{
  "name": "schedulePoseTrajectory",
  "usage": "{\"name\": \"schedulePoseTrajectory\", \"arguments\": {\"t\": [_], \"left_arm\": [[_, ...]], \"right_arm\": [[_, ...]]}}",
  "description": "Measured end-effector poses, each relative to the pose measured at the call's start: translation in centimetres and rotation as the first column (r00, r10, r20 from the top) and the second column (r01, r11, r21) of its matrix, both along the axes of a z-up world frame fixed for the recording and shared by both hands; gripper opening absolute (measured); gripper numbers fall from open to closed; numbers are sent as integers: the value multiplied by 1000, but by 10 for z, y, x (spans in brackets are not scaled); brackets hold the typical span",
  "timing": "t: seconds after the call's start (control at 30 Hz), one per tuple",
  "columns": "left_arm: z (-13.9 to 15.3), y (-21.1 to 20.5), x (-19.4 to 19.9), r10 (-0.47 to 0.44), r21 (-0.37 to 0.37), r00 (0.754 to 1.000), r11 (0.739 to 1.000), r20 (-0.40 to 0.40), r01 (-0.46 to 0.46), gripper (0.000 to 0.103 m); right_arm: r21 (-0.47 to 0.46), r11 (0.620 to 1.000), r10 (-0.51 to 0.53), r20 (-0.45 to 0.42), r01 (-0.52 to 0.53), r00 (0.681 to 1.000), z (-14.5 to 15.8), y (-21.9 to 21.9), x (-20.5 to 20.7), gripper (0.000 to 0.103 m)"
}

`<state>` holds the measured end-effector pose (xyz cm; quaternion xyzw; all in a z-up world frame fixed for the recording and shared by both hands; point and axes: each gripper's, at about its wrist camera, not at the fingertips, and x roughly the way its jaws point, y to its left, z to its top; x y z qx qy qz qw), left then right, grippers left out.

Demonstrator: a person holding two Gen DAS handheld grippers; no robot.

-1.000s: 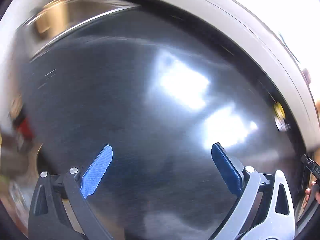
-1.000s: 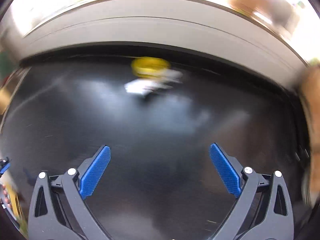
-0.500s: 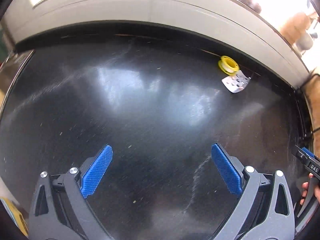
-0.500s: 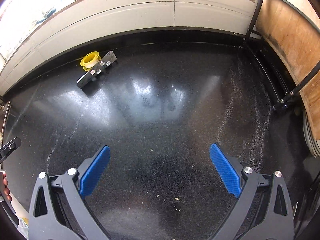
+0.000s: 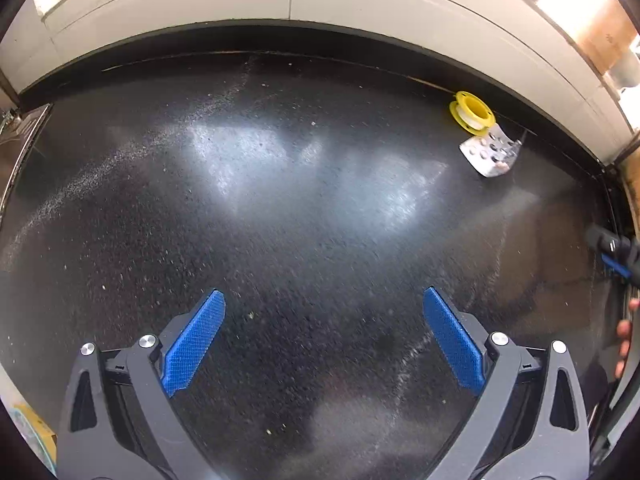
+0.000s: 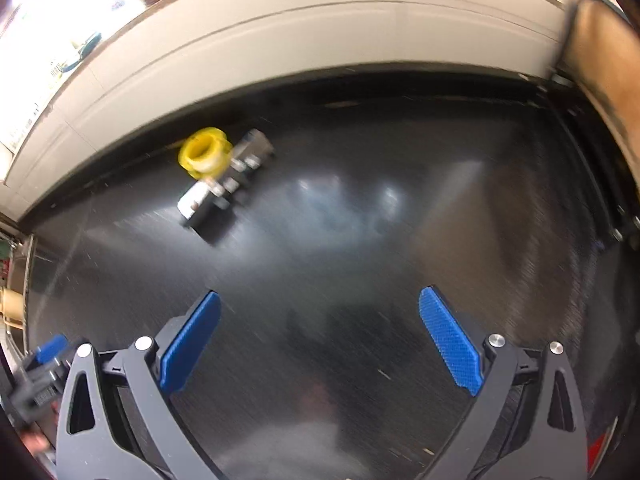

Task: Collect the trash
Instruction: 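Grasp the metal pill blister sheet with right tool while left tool approaches yellow tape roll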

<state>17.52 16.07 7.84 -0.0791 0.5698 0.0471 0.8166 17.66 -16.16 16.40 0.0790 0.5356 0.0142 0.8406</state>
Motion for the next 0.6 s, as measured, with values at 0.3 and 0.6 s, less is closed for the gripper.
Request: {"name": "schedulePoseTrajectory", "arguments": {"t": [0.3,0.6], "left_arm": [[-12,18,24,10,22,999,1000,-41,-9,96],[-25,17,58,-5,-3,998,1000,-67,5,96]], "right_arm": [[-50,999,19,-37,-21,999,-24,58,82,96],[-154,986,44,-116,-62,992,-56,44,105,96]]}}
